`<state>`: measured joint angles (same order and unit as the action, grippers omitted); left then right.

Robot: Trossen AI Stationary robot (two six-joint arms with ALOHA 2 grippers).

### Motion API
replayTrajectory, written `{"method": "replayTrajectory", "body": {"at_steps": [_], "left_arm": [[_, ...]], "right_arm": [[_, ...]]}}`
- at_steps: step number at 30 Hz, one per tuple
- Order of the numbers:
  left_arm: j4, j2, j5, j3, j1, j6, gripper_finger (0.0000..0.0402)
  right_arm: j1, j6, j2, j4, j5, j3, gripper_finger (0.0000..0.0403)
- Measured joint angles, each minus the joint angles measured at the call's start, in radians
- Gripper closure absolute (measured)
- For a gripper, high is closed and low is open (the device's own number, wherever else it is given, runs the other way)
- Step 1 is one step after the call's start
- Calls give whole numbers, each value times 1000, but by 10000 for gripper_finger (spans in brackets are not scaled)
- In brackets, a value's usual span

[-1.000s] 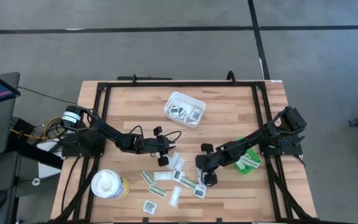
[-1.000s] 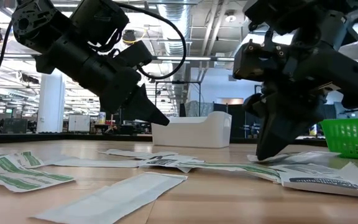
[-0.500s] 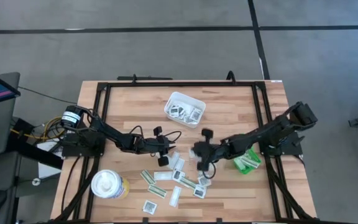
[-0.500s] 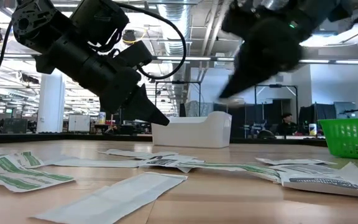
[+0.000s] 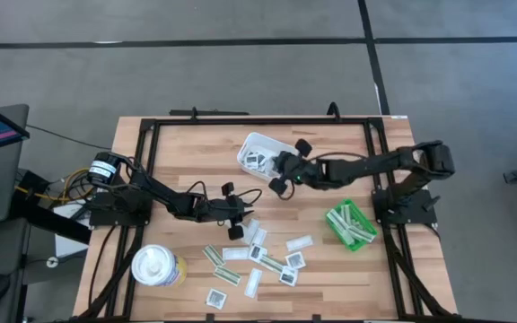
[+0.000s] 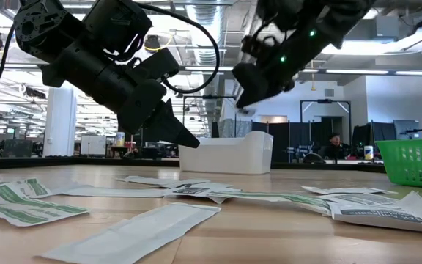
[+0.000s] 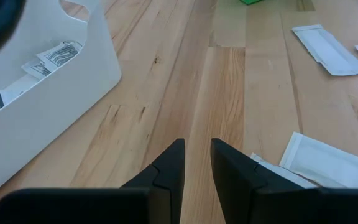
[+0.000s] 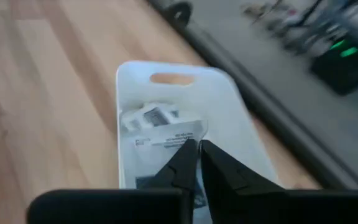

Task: Pick & Place First Aid Supplies
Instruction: Put the towelette pack into the white bin, then put the bandage pack into the green bin

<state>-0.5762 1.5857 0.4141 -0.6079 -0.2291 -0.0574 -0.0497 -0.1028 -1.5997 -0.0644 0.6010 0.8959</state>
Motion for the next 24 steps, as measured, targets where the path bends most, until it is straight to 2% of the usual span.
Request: {"method": "replayTrajectory", "body": {"at_steps": [5,10,14,17,24], "left_arm": [[0,0,0,0,0,0,323],[1,0,0,0,0,0,323],[3,0,0,0,0,0,323],[10,0,0,0,0,0,323],[19,0,0,0,0,0,323]], "right_arm": [[-51,17,-30,-16,-31,3,337],[-32,24,-33,-4,-52,1,300],[37,23,-12,38,-159,10,283],[103,6,3,168,-253,32,277],[271,-199,-11,447,-466,55,267]]}}
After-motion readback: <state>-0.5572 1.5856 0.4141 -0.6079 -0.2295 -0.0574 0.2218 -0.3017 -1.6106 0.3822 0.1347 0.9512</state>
